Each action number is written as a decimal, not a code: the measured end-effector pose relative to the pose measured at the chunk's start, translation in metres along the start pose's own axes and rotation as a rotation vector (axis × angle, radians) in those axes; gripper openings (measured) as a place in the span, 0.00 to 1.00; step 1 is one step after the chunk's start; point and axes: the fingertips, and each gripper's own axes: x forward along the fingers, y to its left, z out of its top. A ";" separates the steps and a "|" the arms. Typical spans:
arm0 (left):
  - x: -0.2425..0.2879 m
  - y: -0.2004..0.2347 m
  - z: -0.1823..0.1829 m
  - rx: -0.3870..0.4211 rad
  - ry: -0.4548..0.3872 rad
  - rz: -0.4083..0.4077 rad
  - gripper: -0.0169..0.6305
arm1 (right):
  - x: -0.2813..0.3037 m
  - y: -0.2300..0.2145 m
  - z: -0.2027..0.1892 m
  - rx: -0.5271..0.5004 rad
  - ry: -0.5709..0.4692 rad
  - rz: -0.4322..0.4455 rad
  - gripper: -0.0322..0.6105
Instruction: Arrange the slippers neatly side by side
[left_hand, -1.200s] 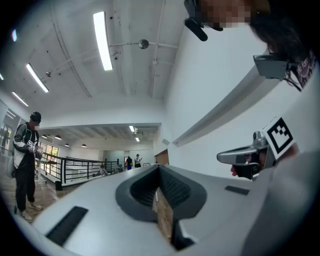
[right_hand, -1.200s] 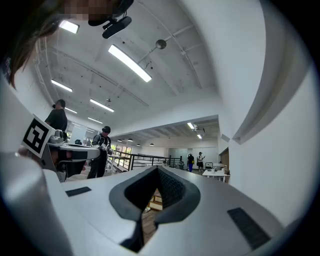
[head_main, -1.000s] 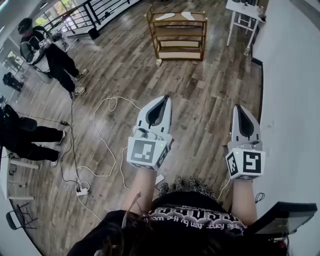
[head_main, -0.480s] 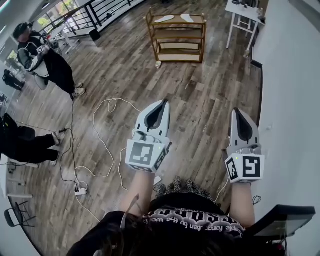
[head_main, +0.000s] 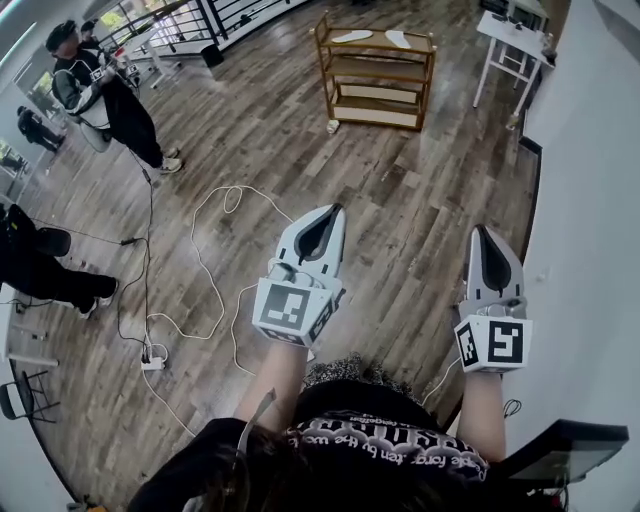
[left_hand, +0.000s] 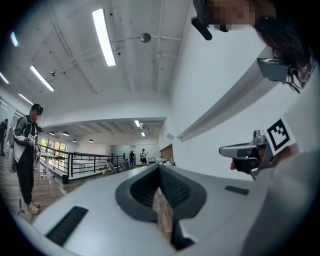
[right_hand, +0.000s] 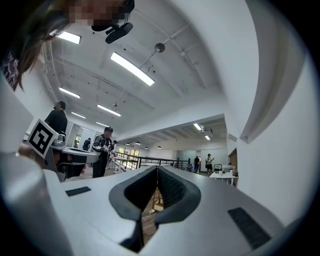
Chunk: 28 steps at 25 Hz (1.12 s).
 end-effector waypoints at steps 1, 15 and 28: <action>0.002 -0.001 -0.003 0.000 0.003 0.000 0.03 | 0.004 -0.003 -0.005 0.002 0.009 -0.004 0.06; 0.117 0.099 -0.041 0.005 0.015 0.008 0.03 | 0.158 -0.021 -0.046 0.038 0.068 -0.005 0.05; 0.239 0.203 -0.061 -0.059 0.002 -0.025 0.03 | 0.304 -0.045 -0.058 -0.031 0.087 -0.023 0.05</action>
